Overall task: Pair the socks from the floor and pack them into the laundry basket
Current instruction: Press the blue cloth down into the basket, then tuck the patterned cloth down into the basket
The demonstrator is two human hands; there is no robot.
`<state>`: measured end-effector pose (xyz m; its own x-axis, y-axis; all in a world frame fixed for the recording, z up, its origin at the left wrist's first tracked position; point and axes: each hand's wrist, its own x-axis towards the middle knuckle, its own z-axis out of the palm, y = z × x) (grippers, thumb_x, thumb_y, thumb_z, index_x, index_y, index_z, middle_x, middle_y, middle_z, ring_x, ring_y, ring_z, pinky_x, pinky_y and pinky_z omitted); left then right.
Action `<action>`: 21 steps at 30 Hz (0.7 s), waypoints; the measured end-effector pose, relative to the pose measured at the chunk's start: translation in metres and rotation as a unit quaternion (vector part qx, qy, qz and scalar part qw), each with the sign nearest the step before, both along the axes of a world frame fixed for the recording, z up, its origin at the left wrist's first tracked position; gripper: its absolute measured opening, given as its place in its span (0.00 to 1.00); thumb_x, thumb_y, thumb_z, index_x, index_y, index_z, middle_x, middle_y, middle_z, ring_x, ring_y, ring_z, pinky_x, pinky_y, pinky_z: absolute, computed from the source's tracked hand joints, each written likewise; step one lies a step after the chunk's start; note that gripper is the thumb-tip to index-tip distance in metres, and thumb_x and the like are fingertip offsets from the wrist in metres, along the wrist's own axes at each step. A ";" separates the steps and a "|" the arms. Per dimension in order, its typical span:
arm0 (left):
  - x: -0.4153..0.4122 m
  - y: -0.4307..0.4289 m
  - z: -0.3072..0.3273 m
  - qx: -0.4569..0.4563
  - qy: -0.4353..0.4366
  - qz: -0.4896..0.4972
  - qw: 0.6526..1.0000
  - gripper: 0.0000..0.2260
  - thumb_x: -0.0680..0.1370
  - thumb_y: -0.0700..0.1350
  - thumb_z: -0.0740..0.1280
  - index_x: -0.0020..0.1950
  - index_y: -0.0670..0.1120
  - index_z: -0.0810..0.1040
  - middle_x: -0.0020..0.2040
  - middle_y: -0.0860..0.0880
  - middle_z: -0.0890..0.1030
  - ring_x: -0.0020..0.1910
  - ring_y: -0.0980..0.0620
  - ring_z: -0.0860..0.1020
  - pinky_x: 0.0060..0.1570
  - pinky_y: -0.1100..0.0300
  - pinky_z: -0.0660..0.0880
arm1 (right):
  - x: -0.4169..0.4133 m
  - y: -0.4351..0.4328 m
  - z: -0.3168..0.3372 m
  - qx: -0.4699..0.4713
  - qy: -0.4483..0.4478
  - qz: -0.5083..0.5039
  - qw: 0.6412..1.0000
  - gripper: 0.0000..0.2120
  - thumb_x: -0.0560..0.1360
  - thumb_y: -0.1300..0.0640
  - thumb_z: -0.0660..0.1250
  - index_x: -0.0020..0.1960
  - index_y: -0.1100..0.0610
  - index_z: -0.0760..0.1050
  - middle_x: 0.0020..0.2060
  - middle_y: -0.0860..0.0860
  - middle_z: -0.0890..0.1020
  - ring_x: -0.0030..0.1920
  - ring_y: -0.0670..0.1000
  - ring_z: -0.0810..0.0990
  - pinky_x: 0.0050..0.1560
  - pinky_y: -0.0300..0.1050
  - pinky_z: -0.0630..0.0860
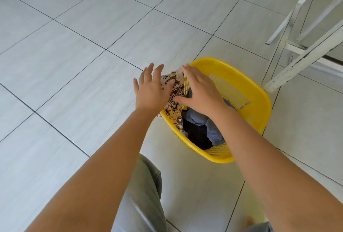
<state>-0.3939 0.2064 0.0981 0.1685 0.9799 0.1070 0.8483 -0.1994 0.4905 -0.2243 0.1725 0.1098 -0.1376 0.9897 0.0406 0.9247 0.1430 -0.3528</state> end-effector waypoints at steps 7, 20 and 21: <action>-0.025 0.007 -0.005 -0.232 -0.132 -0.084 0.960 0.38 0.73 0.55 0.73 0.77 0.54 0.57 0.71 0.45 0.69 0.67 0.46 0.70 0.61 0.55 0.71 | -0.017 0.023 -0.005 -0.080 -0.087 0.048 0.992 0.53 0.70 0.35 0.69 0.80 0.54 0.42 0.80 0.52 0.44 0.80 0.54 0.43 0.78 0.57 0.48; -0.002 -0.006 0.004 0.111 0.014 -0.033 0.993 0.11 0.76 0.38 0.68 0.58 0.41 0.80 0.47 0.41 0.84 0.48 0.39 0.81 0.42 0.52 0.77 | -0.007 0.011 -0.007 -0.051 -0.074 0.030 0.995 0.56 0.68 0.37 0.72 0.80 0.53 0.39 0.80 0.51 0.43 0.80 0.53 0.42 0.78 0.57 0.50; -0.001 -0.005 0.008 0.138 0.022 -0.035 0.990 0.11 0.73 0.34 0.70 0.54 0.41 0.81 0.42 0.42 0.84 0.43 0.39 0.82 0.36 0.54 0.77 | -0.006 0.011 -0.005 -0.045 -0.067 0.025 0.996 0.56 0.68 0.37 0.73 0.80 0.53 0.39 0.80 0.51 0.43 0.80 0.53 0.42 0.78 0.57 0.50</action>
